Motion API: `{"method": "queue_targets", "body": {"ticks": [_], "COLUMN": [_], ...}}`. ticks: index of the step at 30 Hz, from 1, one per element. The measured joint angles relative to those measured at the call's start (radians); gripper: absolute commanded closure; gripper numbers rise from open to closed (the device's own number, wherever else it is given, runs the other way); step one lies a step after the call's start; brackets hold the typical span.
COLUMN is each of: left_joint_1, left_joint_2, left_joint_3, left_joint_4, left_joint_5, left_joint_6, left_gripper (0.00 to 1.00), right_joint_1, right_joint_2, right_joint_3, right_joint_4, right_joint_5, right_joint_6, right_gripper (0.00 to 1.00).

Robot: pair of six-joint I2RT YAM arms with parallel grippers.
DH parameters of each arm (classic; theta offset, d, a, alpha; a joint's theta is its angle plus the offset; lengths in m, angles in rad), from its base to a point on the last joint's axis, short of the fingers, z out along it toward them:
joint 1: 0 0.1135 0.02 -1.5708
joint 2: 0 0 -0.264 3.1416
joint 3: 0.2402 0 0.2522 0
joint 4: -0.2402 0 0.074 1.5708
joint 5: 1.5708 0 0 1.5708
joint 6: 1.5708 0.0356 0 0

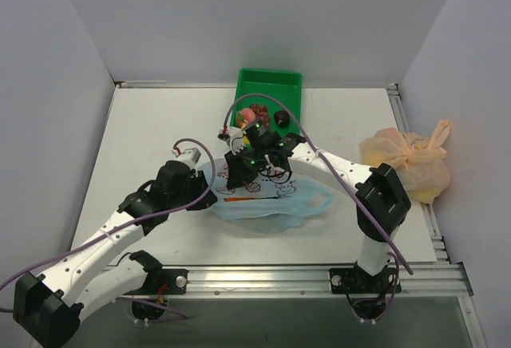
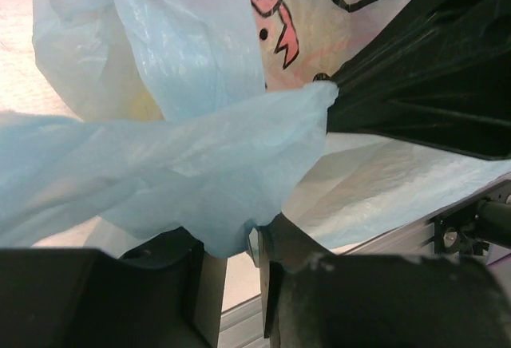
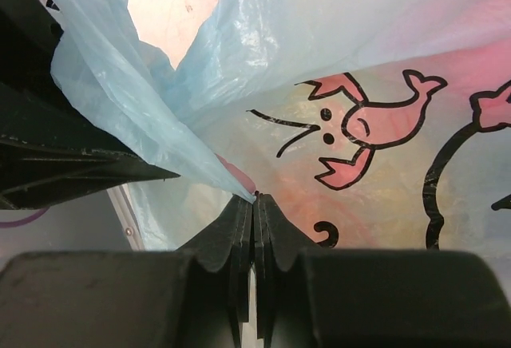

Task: Untie the knot of the plastic bag and take out the fruit

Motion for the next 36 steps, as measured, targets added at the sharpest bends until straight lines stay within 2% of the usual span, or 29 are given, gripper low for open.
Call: {"method": "queue_targets", "body": {"ticks": [4, 7, 8, 11, 16, 21, 28, 30, 31, 33, 34, 36], "left_joint_1": [0.0, 0.0, 0.0, 0.0, 0.0, 0.0, 0.0, 0.001, 0.001, 0.001, 0.001, 0.001], "left_joint_2": [-0.039, -0.052, -0.056, -0.069, -0.113, -0.193, -0.303, -0.336, -0.35, -0.367, -0.369, -0.357], "left_joint_3": [-0.046, -0.063, -0.066, -0.076, -0.081, -0.09, -0.126, -0.136, -0.139, -0.141, -0.141, -0.141], "left_joint_4": [0.009, 0.016, 0.019, 0.029, 0.029, 0.029, 0.042, 0.043, 0.041, 0.036, 0.036, 0.034], "left_joint_5": [0.017, 0.027, 0.031, 0.044, 0.068, 0.103, 0.195, 0.205, 0.204, 0.195, 0.188, 0.176], "left_joint_6": [-0.029, -0.049, -0.052, -0.062, -0.07, -0.07, -0.07, -0.07, -0.071, -0.077, -0.079, -0.086], "left_gripper": [0.7, 0.79, 0.87, 0.99, 1.0, 1.0, 1.0, 1.0, 1.0, 1.0, 1.0, 1.0], "right_joint_1": [0.0, -0.003, -0.006, -0.023, -0.087, -0.154, -0.147, -0.138, -0.131, -0.122, -0.119, -0.119], "right_joint_2": [-0.011, -0.019, -0.021, -0.021, -0.005, 0.092, 0.212, 0.214, 0.213, 0.209, 0.201, 0.174], "right_joint_3": [0.001, 0.008, 0.013, 0.027, 0.072, 0.136, 0.135, 0.131, 0.131, 0.131, 0.13, 0.128], "right_joint_4": [0.01, 0.016, 0.019, 0.028, 0.032, 0.059, 0.047, 0.042, 0.043, 0.043, 0.039, 0.018], "right_joint_5": [0.032, 0.057, 0.069, 0.116, 0.208, 0.282, 0.352, 0.36, 0.364, 0.373, 0.381, 0.394], "right_joint_6": [0.012, 0.025, 0.031, 0.048, 0.102, 0.156, 0.185, 0.186, 0.186, 0.179, 0.17, 0.154], "right_gripper": [1.0, 1.0, 1.0, 1.0, 1.0, 1.0, 0.98, 0.85, 0.7, 0.55, 0.41, 0.32]}}
